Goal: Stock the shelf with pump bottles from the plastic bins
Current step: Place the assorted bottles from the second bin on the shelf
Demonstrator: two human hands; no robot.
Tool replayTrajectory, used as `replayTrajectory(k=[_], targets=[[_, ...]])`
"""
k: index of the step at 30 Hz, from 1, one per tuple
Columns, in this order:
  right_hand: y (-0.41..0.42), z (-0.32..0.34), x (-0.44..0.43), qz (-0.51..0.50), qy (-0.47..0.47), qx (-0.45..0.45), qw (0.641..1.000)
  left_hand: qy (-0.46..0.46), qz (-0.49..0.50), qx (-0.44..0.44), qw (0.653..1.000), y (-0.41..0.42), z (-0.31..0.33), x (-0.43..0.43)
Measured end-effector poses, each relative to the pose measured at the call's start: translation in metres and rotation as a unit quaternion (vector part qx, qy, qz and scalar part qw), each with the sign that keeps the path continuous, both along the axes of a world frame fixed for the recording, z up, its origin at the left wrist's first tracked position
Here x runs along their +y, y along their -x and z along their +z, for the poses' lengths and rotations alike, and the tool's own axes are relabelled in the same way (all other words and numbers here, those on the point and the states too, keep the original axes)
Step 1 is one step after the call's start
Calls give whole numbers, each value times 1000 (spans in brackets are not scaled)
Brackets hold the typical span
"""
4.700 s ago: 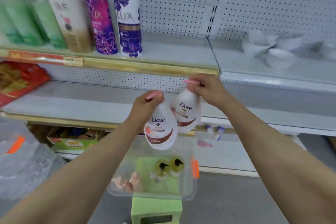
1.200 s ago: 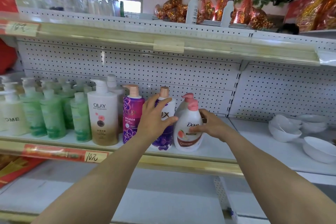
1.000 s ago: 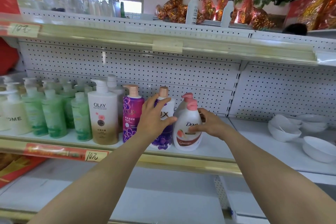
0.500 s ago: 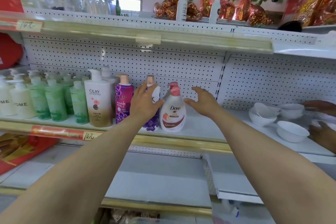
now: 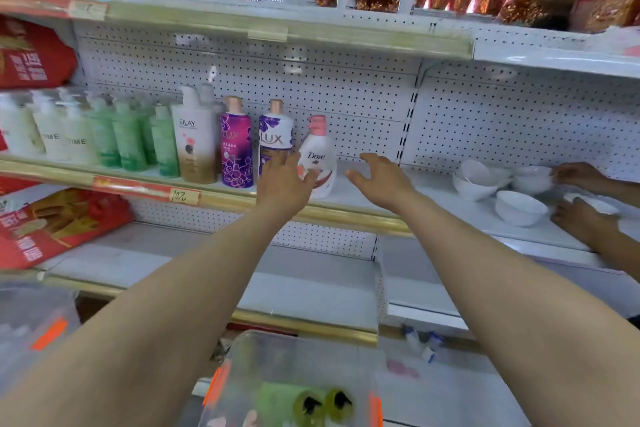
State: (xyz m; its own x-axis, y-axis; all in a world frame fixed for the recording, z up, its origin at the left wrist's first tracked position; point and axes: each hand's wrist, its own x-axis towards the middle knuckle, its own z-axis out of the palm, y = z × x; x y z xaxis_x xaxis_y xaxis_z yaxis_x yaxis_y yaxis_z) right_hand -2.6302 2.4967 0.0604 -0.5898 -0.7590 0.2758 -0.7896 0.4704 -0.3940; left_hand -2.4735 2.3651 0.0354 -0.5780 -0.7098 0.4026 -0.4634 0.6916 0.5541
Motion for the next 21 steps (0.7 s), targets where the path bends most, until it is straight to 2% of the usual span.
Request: replayTrajectory(k=[7,12,18,21], targets=[[-13,-88,34,8,-32,-72,997,-83,0,-52,995,-25,-90,39],[-13,-174,50,-14,-78,-166,983,-162,-22,-106,981,-31,-175,49],[-21,-288,67,-53,-135,-282,948,-291,-50,-176,939,-27,-277,62],[-31,-350,72,-79,-160,-341,923,-360,-57,-208,908,-29,-333,72]])
